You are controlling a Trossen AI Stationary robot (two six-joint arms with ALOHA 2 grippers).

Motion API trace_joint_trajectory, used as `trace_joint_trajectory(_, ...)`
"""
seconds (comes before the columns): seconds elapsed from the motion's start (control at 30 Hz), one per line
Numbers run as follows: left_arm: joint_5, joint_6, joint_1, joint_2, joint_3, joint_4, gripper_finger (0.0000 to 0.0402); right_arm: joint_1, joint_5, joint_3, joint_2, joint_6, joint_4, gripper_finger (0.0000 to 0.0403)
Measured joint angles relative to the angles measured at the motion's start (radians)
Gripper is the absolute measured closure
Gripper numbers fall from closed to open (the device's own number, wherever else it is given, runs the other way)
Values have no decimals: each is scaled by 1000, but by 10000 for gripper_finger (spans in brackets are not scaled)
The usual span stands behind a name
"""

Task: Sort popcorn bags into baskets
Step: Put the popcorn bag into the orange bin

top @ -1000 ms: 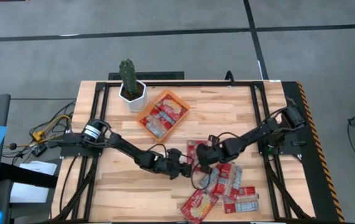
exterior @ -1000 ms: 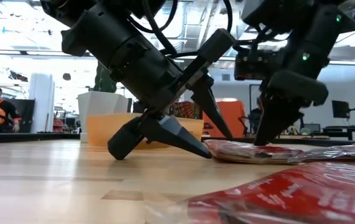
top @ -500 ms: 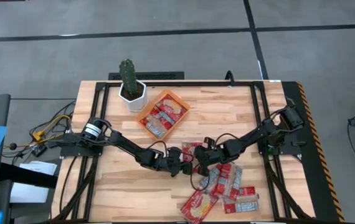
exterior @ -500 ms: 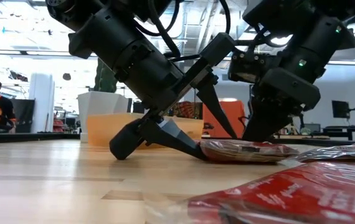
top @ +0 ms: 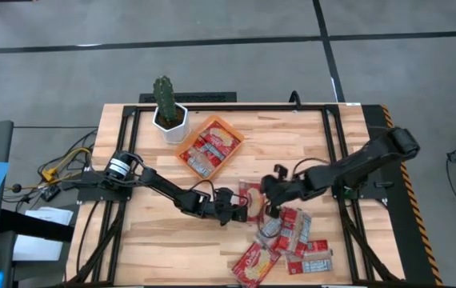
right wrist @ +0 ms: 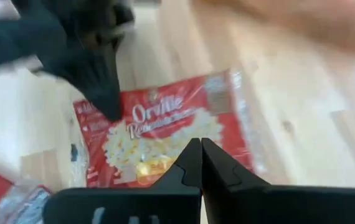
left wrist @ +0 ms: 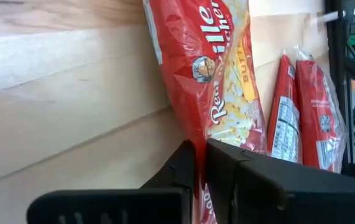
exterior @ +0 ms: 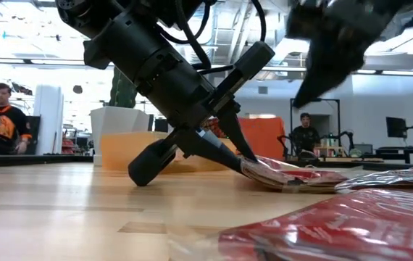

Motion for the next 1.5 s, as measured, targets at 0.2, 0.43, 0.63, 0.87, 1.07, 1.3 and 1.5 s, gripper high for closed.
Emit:
trace_joint_trajectory(0.2,16,-6,-14,-55,15,-7,399,19,112,1,-212,19,-147,372)
trace_joint_trajectory(0.43,-76,-21,-32,-212,18,-9,400,26,195,3,-376,13,-237,374)
trace_joint_trajectory(0.63,-322,-22,-45,-382,21,-174,401,26,207,2,-418,13,-267,386)
trace_joint_trajectory(0.87,-584,-187,-11,-528,21,-593,399,25,226,0,-379,14,-277,370)
trace_joint_trajectory(1.07,-578,-600,19,-543,19,-942,397,24,220,1,-334,62,-272,373)
trace_joint_trajectory(1.3,-575,-760,42,-541,-113,-902,394,23,217,1,-298,73,-276,385)
trace_joint_trajectory(1.5,-564,-801,64,-541,-270,-685,393,5,222,1,-272,69,-261,369)
